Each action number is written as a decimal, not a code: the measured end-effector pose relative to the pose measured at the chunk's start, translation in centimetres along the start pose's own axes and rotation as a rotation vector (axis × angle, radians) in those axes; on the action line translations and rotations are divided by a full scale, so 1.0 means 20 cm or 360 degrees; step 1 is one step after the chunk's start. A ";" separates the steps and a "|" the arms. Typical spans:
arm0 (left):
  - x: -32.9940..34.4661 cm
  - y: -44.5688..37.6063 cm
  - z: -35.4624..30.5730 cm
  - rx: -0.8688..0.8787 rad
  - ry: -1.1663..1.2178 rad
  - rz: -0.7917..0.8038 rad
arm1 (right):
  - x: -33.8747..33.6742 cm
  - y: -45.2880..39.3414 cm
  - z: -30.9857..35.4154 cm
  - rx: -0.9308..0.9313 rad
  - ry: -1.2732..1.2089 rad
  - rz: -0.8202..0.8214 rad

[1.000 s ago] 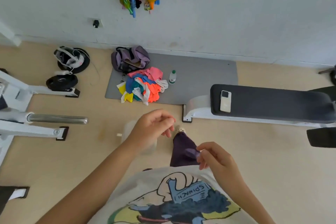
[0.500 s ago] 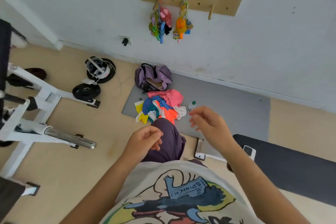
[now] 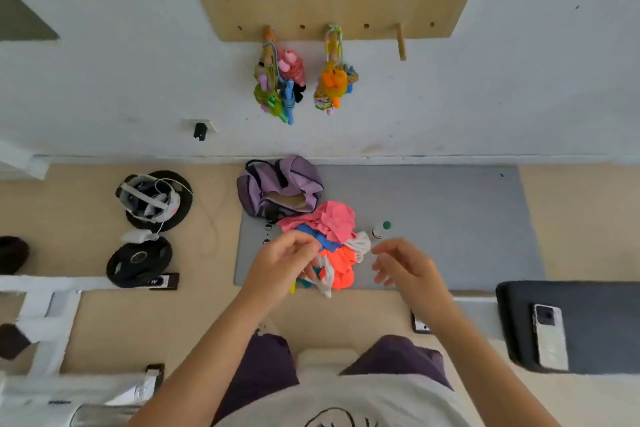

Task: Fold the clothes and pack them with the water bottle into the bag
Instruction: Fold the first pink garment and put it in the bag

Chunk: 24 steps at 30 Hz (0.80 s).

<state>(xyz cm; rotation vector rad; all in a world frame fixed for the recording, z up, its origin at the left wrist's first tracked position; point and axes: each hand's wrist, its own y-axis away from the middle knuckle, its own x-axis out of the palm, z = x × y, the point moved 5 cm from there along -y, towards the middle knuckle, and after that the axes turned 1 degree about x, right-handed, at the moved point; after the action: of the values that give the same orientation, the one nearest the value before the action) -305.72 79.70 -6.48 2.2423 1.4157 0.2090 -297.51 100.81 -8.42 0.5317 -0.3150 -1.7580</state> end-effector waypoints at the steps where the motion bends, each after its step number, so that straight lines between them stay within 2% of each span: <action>1: -0.07 -0.13 0.07 -0.0019 -0.0021 0.0037 | 0.06 -0.08 -0.05 0.0068 0.0022 -0.0036; 6: -0.25 -0.87 0.69 -0.0205 -0.0134 0.0039 | 0.36 -0.71 -0.48 0.0329 0.0242 -0.0067; 9: -0.24 -1.31 1.24 -0.0347 -0.0118 -0.0072 | 0.52 -1.21 -0.94 0.0408 0.0385 -0.0046; 13: -0.07 -1.84 1.95 -0.0474 -0.0050 -0.0229 | 0.68 -1.86 -1.65 0.0514 0.0375 -0.0126; 16: 0.07 -2.19 2.38 -0.0445 0.0010 -0.0344 | 0.75 -2.22 -2.08 0.0470 0.0363 -0.0261; 18: 0.16 -2.36 2.60 -0.0394 -0.0023 -0.0302 | 0.78 -2.38 -2.29 0.0442 0.0418 -0.0298; 21: 0.26 -2.51 2.86 -0.0335 -0.0101 -0.0191 | 0.82 -2.51 -2.52 0.0449 0.0432 -0.0301; 24: 0.27 -2.59 3.01 -0.0236 -0.0310 -0.0217 | 0.84 -2.61 -2.63 0.0368 0.0438 -0.0295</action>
<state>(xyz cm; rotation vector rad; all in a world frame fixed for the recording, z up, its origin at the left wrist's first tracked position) -322.79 84.00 -84.04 1.9804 1.3939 0.0464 -317.77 101.30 -81.71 0.9857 -0.2828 -1.8079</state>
